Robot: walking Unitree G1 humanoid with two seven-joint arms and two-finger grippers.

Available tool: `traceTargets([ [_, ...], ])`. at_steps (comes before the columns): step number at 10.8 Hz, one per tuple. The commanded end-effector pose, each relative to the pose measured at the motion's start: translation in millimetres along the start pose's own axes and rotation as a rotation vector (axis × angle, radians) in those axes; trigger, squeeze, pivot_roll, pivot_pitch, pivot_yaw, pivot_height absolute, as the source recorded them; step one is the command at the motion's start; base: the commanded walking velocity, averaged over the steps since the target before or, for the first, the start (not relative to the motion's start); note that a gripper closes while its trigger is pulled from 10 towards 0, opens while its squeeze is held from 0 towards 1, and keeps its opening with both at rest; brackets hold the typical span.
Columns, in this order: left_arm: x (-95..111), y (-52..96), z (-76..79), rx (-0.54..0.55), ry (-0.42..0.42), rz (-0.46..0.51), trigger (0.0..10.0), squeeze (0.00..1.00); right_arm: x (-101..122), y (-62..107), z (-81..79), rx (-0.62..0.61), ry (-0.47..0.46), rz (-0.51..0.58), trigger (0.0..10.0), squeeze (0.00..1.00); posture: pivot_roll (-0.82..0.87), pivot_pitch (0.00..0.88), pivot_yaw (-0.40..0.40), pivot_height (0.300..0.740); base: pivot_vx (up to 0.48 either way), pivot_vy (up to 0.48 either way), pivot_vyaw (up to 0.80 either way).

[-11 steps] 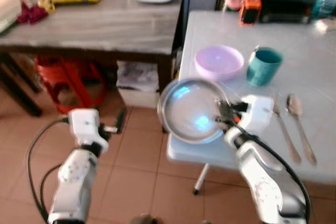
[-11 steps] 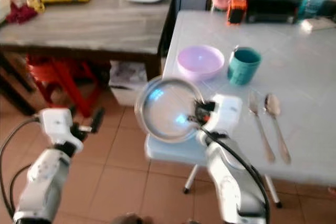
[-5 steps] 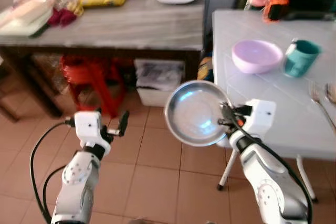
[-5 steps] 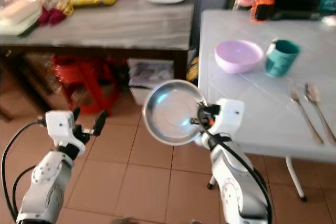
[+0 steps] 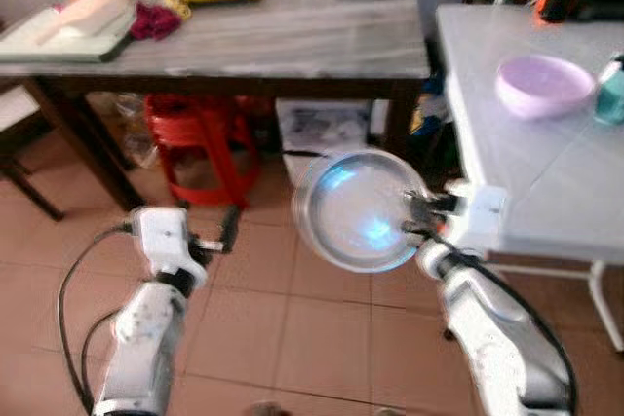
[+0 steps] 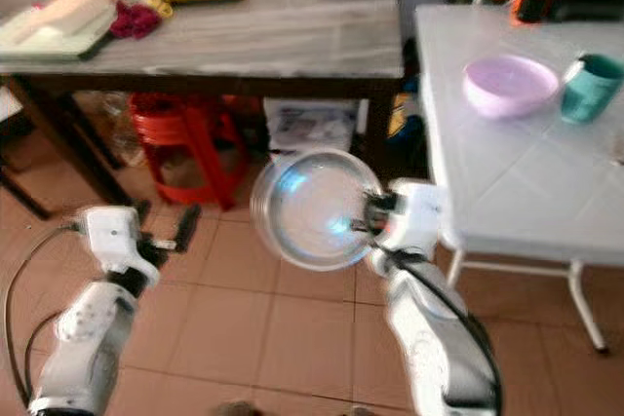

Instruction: Setting the table

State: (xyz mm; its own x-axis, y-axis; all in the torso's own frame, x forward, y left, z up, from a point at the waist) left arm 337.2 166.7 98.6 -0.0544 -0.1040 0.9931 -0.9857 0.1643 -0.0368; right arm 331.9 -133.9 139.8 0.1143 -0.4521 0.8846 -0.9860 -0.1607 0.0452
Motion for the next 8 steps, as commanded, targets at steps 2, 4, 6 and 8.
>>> traceTargets([
  [2,2.2,2.2,-8.7,0.017,-0.025,0.004,10.0,0.0,5.8,-0.9,-14.8,0.042,-0.005,0.026,10.0,0.0,-0.02,0.112,0.038,0.74,0.0,0.48,0.0],
  [4,2.0,2.1,-7.3,0.015,-0.026,0.004,10.0,0.0,4.1,-0.2,-13.6,0.039,-0.004,0.022,10.0,0.0,-0.02,0.114,0.04,0.74,0.0,0.401,0.0],
  [6,1.2,1.6,-8.1,0.018,-0.026,-0.002,10.0,0.0,4.0,-0.7,-13.7,0.035,-0.005,0.024,10.0,0.0,-0.02,0.113,0.041,0.74,0.0,0.326,0.0],
  [8,2.4,1.2,-7.8,0.015,-0.028,0.003,10.0,0.0,3.8,-1.1,-14.3,0.036,-0.006,0.026,10.0,0.0,-0.02,0.112,0.042,0.74,0.0,0.309,0.0],
])
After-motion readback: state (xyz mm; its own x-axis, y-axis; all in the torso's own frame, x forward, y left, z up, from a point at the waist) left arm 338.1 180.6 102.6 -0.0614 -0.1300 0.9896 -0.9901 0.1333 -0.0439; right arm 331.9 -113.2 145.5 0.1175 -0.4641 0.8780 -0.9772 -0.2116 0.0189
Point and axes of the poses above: a point about 5 cm out from each wrist's last joint towards the gripper, its own y axis pointing back from the gripper into the wrist, its own x axis along the axis of the wrist's last joint, z = x × y, the point moved 6 cm from there along -y, pointing out of the wrist towards the gripper, and after that the axes turned 12 degrees about -y, right-handed, at the moved point
